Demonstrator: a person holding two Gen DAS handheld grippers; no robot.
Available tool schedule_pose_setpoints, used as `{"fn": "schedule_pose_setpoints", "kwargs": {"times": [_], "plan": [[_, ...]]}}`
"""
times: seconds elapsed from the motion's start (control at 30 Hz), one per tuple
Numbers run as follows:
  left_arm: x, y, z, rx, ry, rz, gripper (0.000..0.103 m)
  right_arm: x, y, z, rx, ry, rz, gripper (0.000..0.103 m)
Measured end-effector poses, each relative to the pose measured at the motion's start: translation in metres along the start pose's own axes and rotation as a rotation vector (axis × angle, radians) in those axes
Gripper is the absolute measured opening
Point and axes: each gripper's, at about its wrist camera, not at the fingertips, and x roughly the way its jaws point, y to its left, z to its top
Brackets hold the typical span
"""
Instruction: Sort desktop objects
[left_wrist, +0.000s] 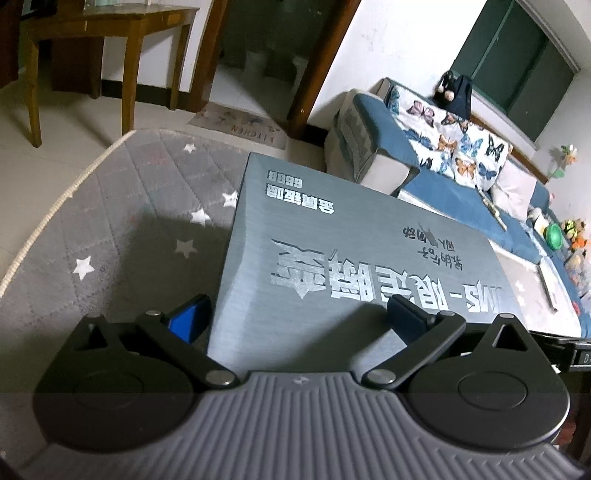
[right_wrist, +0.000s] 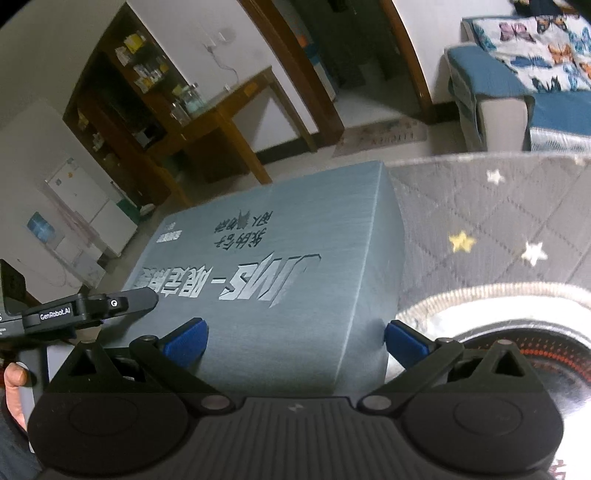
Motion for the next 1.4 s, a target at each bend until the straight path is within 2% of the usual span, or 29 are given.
{"fn": "schedule_pose_setpoints", "kwargs": {"times": [0.27, 0.47, 0.97, 1.4], "plan": [[-0.045, -0.020, 0.005, -0.007, -0.038, -0.014, 0.101, -0.043, 0.027, 0.005, -0.041, -0.054, -0.014, 0.103], [-0.079, -0.033, -0.009, -0.020, -0.042, -0.037, 0.101, -0.079, 0.047, -0.007, -0.061, -0.076, -0.042, 0.103], [-0.155, -0.049, -0.073, -0.005, 0.006, -0.042, 0.101, -0.150, 0.077, -0.082, -0.055, -0.052, -0.050, 0.103], [-0.175, -0.043, -0.132, 0.017, 0.064, 0.000, 0.101, -0.150, 0.076, -0.140, -0.030, 0.037, -0.029, 0.103]]}}
